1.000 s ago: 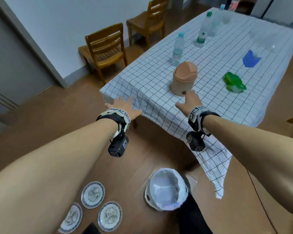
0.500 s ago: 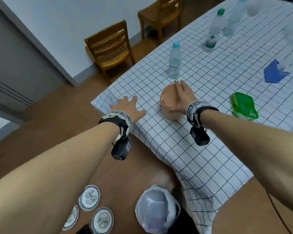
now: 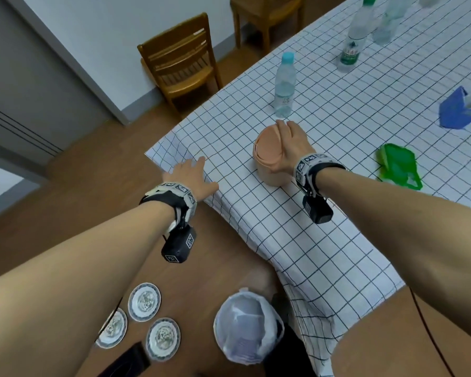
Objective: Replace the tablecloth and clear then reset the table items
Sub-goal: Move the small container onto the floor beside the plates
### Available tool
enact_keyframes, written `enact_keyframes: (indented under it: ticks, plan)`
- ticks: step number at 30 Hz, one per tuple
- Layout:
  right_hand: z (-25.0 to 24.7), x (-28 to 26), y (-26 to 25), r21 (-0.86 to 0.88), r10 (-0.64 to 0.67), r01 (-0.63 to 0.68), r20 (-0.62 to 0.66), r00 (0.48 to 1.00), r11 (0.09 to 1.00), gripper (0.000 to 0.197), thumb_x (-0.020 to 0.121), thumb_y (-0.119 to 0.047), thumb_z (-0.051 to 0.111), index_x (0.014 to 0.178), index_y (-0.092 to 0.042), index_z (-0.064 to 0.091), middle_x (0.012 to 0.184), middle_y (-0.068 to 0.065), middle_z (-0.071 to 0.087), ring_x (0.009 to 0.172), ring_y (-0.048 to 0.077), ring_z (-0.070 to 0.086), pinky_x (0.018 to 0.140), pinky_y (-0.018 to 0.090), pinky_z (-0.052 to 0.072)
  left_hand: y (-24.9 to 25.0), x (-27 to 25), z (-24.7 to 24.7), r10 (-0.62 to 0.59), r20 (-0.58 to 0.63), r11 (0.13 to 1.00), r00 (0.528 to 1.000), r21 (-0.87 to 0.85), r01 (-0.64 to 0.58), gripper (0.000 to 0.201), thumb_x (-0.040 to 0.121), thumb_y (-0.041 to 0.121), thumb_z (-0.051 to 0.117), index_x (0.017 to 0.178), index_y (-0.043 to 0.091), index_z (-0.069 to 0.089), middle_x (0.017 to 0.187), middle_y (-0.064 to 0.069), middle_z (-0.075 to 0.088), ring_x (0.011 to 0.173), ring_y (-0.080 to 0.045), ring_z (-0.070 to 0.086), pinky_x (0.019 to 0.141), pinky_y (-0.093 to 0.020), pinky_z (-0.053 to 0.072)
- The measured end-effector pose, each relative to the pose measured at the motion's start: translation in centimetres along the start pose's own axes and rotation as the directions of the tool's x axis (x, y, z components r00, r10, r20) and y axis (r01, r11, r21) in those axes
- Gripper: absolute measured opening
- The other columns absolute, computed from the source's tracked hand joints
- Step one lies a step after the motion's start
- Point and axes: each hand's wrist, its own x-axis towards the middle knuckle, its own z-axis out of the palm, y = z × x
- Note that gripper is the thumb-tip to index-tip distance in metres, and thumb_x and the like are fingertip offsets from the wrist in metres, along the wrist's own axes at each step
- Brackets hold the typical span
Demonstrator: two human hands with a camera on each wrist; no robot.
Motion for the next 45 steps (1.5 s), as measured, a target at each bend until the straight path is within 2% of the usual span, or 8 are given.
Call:
enact_keyframes:
  ticks: [5, 16, 18, 23, 26, 31, 38, 45]
  plan:
    - [0.4, -0.2, 0.3, 0.049, 0.008, -0.006, -0.043, 0.999, 0.999, 0.121, 0.052, -0.044, 0.087, 0.149, -0.013, 0.023, 0.142, 0.015, 0.032, 0.124, 0.038, 0.039, 0.104, 0.051, 0.039, -0.5, -0.5, 1.7, -0.013, 0.021, 0.999, 1.000, -0.032, 0.014, 0.085, 0.084, 0.066, 0.047, 0.154, 0.030, 0.013, 0.155, -0.008, 0.031, 0.137, -0.033, 0.035, 0.107, -0.057, 0.031]
    - [0.2, -0.3, -0.7, -0.057, 0.086, -0.088, -0.034, 0.996, 0.994, 0.114, 0.050, -0.051, 0.088, 0.141, -0.024, 0.025, 0.138, 0.008, 0.035, 0.118, 0.036, 0.046, 0.086, 0.054, 0.049, -1.0, -3.1, 2.7, -0.018, 0.032, 0.997, 0.999, -0.069, 0.020, 0.084, 0.084, 0.066, 0.047, 0.153, 0.032, 0.015, 0.153, -0.007, 0.033, 0.137, -0.031, 0.035, 0.107, -0.057, 0.032]
    - [0.0, -0.3, -1.0, -0.101, 0.101, -0.103, -0.027, 0.995, 0.990, 0.115, 0.050, -0.056, 0.087, 0.141, -0.023, 0.025, 0.140, 0.009, 0.034, 0.123, 0.037, 0.043, 0.088, 0.057, 0.047, -1.4, -3.2, 2.5, -0.024, 0.023, 0.997, 0.999, -0.072, 0.025, 0.083, 0.084, 0.066, 0.048, 0.152, 0.032, 0.017, 0.153, -0.006, 0.033, 0.137, -0.031, 0.035, 0.107, -0.056, 0.033]
    - [-0.3, 1.0, -1.7, -0.150, 0.039, -0.027, 0.079, 0.996, 0.988, 0.128, 0.052, -0.059, 0.088, 0.150, -0.035, 0.010, 0.160, 0.003, 0.005, 0.146, 0.032, 0.009, 0.107, 0.066, 0.028, -1.7, -2.7, 3.0, -0.022, 0.008, 0.997, 1.000, -0.078, 0.023, 0.083, 0.082, 0.066, 0.047, 0.152, 0.031, 0.018, 0.151, -0.006, 0.035, 0.136, -0.030, 0.036, 0.106, -0.055, 0.034]
    - [-0.5, 1.4, -1.5, -0.133, -0.028, 0.045, 0.125, 0.992, 0.990, 0.118, 0.056, -0.050, 0.087, 0.150, -0.035, 0.017, 0.155, 0.011, 0.016, 0.138, 0.038, 0.022, 0.105, 0.060, 0.036, -1.4, -2.1, 3.4, -0.022, 0.017, 0.995, 1.000, -0.093, 0.023, 0.083, 0.083, 0.065, 0.048, 0.152, 0.031, 0.017, 0.151, -0.005, 0.035, 0.136, -0.030, 0.036, 0.107, -0.055, 0.033]
    - [-1.1, 1.2, -1.3, -0.198, -0.036, 0.069, 0.165, 0.986, 0.978, 0.104, 0.056, -0.047, 0.086, 0.142, -0.034, 0.029, 0.141, 0.007, 0.032, 0.125, 0.036, 0.036, 0.096, 0.056, 0.045, -0.4, -1.7, 3.4, -0.011, 0.020, 0.993, 1.000, -0.114, 0.014, 0.082, 0.085, 0.063, 0.050, 0.152, 0.029, 0.019, 0.151, -0.006, 0.035, 0.136, -0.032, 0.037, 0.106, -0.054, 0.034]
    - [-0.4, -1.9, -3.9, -0.194, -0.023, 0.049, 0.132, 0.991, 0.980, 0.099, 0.055, -0.052, 0.082, 0.138, -0.036, 0.030, 0.138, 0.005, 0.034, 0.122, 0.034, 0.040, 0.092, 0.055, 0.045, -1.1, -2.8, 3.7, 0.015, -0.003, 0.993, 1.000, -0.113, -0.015, 0.082, 0.082, 0.065, 0.051, 0.151, 0.030, 0.023, 0.150, -0.006, 0.038, 0.134, -0.032, 0.039, 0.106, -0.053, 0.035]
    - [0.9, -7.8, -9.2, -0.229, -0.012, 0.028, 0.072, 0.997, 0.973, 0.100, 0.054, -0.049, 0.083, 0.137, -0.034, 0.030, 0.138, 0.005, 0.035, 0.122, 0.035, 0.041, 0.091, 0.054, 0.046, -6.5, -7.4, 5.8, 0.017, -0.018, 0.998, 1.000, -0.053, -0.018, 0.083, 0.083, 0.069, 0.046, 0.152, 0.032, 0.019, 0.154, -0.007, 0.032, 0.137, -0.034, 0.035, 0.107, -0.057, 0.032]
